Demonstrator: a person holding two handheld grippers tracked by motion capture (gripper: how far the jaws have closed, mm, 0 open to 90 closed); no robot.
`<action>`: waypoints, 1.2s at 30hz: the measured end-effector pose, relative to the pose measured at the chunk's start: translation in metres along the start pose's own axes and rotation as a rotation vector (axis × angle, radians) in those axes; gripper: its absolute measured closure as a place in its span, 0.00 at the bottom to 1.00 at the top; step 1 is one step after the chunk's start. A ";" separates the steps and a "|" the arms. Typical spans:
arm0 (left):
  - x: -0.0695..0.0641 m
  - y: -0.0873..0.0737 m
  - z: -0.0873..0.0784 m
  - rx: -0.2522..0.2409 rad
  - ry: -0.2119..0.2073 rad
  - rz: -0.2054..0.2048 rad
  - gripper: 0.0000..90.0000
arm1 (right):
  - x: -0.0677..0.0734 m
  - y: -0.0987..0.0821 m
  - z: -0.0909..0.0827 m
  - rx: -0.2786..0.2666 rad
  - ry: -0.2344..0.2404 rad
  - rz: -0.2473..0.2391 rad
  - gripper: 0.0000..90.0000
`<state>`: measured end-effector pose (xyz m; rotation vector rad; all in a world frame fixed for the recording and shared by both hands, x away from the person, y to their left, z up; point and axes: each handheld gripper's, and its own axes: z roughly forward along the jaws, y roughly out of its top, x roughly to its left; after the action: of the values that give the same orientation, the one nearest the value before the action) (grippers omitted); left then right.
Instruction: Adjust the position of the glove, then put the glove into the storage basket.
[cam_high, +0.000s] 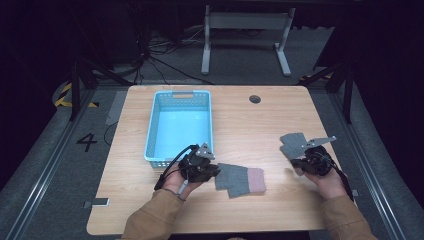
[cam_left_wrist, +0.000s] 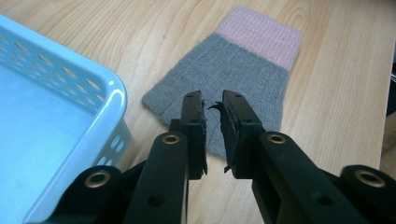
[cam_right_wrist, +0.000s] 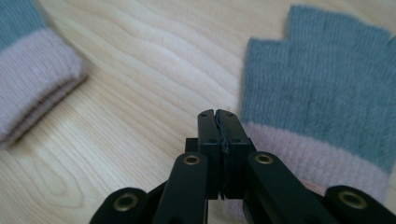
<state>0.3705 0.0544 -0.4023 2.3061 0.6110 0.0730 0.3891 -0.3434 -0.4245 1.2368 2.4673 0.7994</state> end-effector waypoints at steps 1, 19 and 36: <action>0.000 0.000 0.000 0.000 0.002 -0.002 0.87 | 0.000 0.001 -0.003 -0.017 -0.002 0.002 0.99; 0.005 -0.009 -0.014 -0.073 0.047 -0.047 0.86 | -0.028 0.012 -0.008 -0.178 -0.121 0.136 0.55; 0.007 -0.020 -0.021 -0.078 0.073 -0.078 0.84 | -0.050 0.012 0.023 -0.011 -0.180 0.221 0.41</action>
<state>0.3640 0.0833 -0.4011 2.2098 0.7221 0.1422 0.4374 -0.3700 -0.4366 1.5247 2.2081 0.7177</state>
